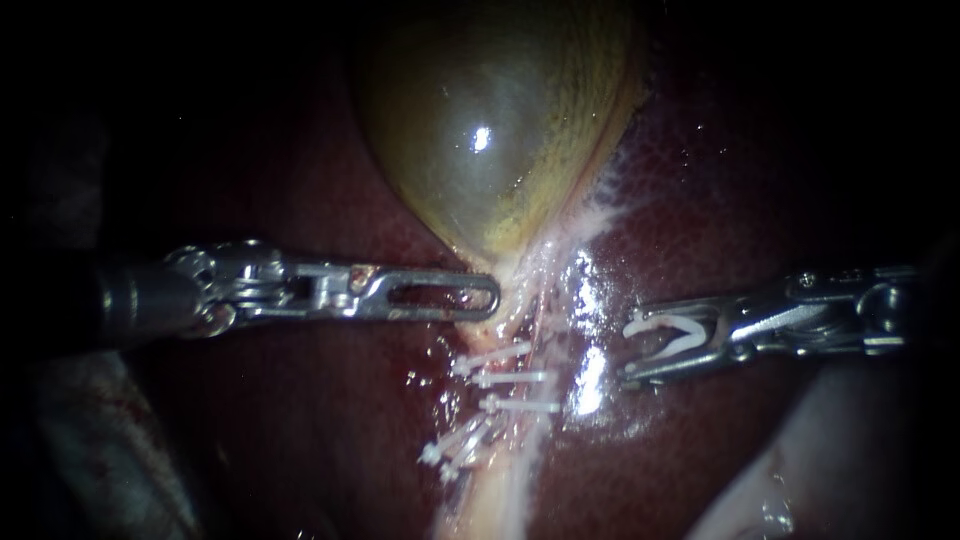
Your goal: Clipping third clip right tube
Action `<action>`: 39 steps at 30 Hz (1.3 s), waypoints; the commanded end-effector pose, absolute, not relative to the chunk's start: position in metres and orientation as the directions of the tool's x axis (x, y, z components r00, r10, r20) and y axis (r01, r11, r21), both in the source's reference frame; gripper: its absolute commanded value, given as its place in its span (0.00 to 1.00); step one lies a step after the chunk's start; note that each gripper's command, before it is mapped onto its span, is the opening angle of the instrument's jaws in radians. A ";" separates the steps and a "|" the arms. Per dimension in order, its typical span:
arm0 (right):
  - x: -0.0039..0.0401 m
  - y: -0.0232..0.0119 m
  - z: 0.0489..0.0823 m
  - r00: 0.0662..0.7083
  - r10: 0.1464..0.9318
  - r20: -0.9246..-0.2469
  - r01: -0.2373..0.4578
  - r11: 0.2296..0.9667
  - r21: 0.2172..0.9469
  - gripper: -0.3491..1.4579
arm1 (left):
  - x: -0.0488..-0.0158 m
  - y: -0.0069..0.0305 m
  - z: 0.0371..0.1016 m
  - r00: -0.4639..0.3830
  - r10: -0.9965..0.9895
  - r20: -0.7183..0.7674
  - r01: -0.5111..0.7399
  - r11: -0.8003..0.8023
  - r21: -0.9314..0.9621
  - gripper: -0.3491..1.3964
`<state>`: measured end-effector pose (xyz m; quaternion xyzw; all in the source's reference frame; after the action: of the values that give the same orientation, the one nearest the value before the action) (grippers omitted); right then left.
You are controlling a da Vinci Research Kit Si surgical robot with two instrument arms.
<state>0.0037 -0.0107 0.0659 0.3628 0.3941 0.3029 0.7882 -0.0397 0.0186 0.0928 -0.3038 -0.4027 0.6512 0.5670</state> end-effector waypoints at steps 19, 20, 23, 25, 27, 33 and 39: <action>0.0077 -0.0113 0.0670 0.452 0.846 -0.284 -0.274 0.435 0.858 0.50 | -0.0376 0.0188 0.0889 -0.179 0.981 0.076 -0.486 -0.021 -0.874 0.00; 0.0080 -0.0113 0.0672 0.449 0.849 -0.279 -0.278 0.430 0.859 0.50 | -0.0374 0.0188 0.0884 -0.180 0.981 0.078 -0.485 -0.020 -0.874 0.00; 0.0089 -0.0116 0.0679 0.441 0.856 -0.272 -0.289 0.422 0.859 0.50 | -0.0371 0.0189 0.0875 -0.181 0.980 0.081 -0.484 -0.017 -0.875 0.00; 0.0094 -0.0117 0.0684 0.437 0.859 -0.268 -0.294 0.417 0.860 0.50 | -0.0369 0.0189 0.0869 -0.182 0.980 0.083 -0.483 -0.015 -0.876 0.00; 0.0099 -0.0117 0.0687 0.432 0.864 -0.258 -0.298 0.406 0.864 0.50 | -0.0368 0.0189 0.0864 -0.182 0.980 0.085 -0.482 -0.014 -0.876 0.00; 0.0114 -0.0114 0.0699 0.425 0.869 -0.253 -0.307 0.401 0.863 0.50 | -0.0366 0.0187 0.0851 -0.183 0.979 0.088 -0.481 -0.011 -0.877 0.00; 0.0127 -0.0111 0.0708 0.421 0.871 -0.252 -0.310 0.399 0.863 0.50 | -0.0365 0.0185 0.0841 -0.185 0.979 0.091 -0.482 -0.009 -0.876 0.00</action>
<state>0.0129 -0.0111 0.0709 0.3822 0.3675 0.3933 0.7511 -0.0365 0.0185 0.0839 -0.2966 -0.4193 0.6453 0.5654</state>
